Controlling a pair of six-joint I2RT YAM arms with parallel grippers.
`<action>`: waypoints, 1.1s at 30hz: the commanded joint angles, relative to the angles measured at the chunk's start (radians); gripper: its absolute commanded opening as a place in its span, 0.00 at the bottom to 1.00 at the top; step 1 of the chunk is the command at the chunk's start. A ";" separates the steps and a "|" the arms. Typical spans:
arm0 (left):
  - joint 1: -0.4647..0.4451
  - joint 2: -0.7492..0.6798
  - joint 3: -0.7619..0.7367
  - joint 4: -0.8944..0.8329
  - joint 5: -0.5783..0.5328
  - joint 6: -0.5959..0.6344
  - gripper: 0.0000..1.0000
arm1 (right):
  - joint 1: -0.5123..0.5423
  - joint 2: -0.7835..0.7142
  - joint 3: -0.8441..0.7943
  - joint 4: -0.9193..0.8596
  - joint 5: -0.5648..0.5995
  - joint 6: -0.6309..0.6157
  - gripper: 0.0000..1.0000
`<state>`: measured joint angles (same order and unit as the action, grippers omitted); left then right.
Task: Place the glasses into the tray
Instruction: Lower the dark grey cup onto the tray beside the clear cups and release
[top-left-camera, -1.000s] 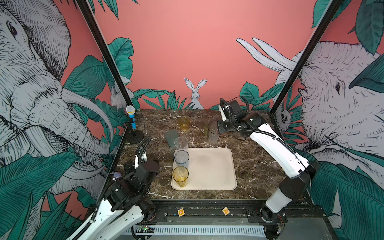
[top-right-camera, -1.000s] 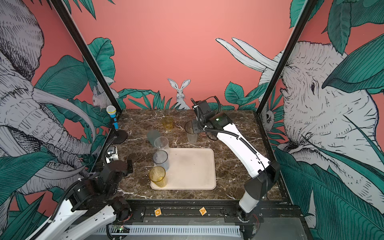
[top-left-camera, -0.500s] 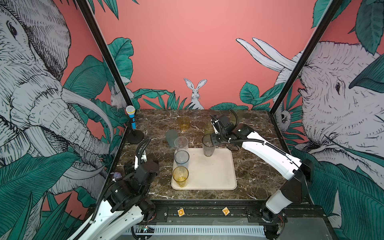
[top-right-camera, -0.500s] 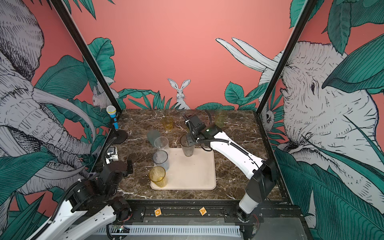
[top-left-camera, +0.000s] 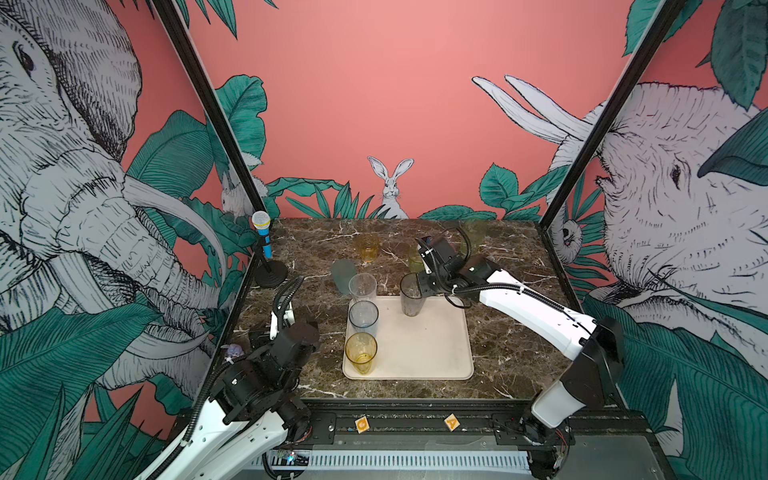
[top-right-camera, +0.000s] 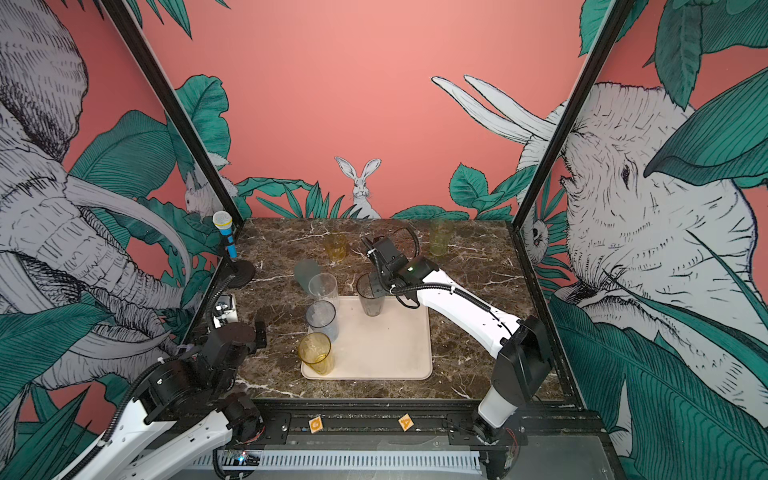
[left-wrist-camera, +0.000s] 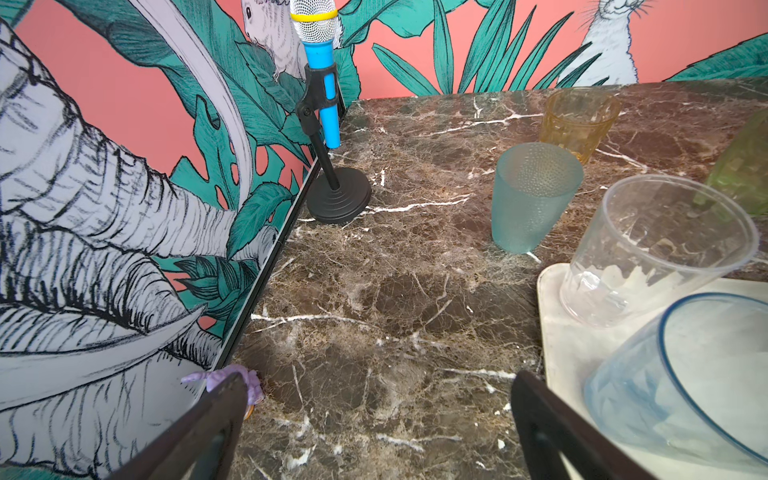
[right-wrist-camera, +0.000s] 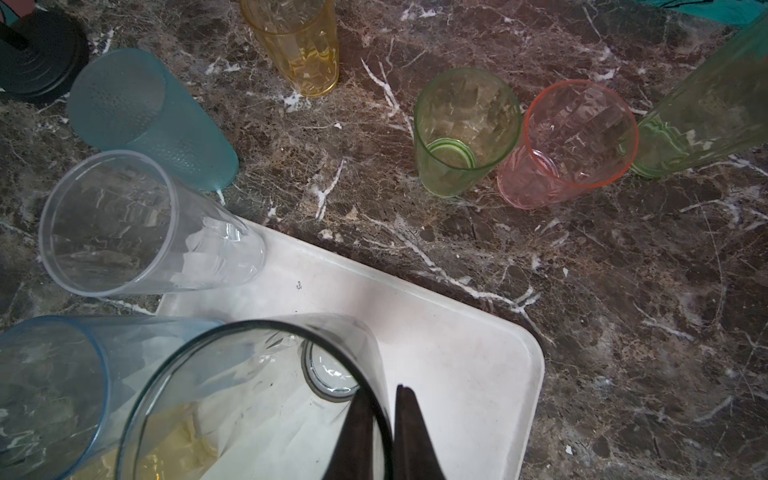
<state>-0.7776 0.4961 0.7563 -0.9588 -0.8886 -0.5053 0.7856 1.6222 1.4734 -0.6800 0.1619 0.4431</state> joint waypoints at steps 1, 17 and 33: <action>0.004 -0.005 -0.013 0.008 -0.007 -0.019 0.99 | 0.006 0.002 -0.017 0.076 0.013 0.026 0.00; 0.004 -0.014 -0.015 0.010 -0.006 -0.016 0.99 | 0.006 0.063 -0.070 0.160 0.007 0.037 0.00; 0.003 -0.012 -0.014 0.010 -0.001 -0.017 0.99 | 0.004 0.085 -0.113 0.218 0.013 0.032 0.00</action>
<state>-0.7776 0.4892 0.7506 -0.9573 -0.8806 -0.5049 0.7856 1.7004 1.3609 -0.5152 0.1642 0.4679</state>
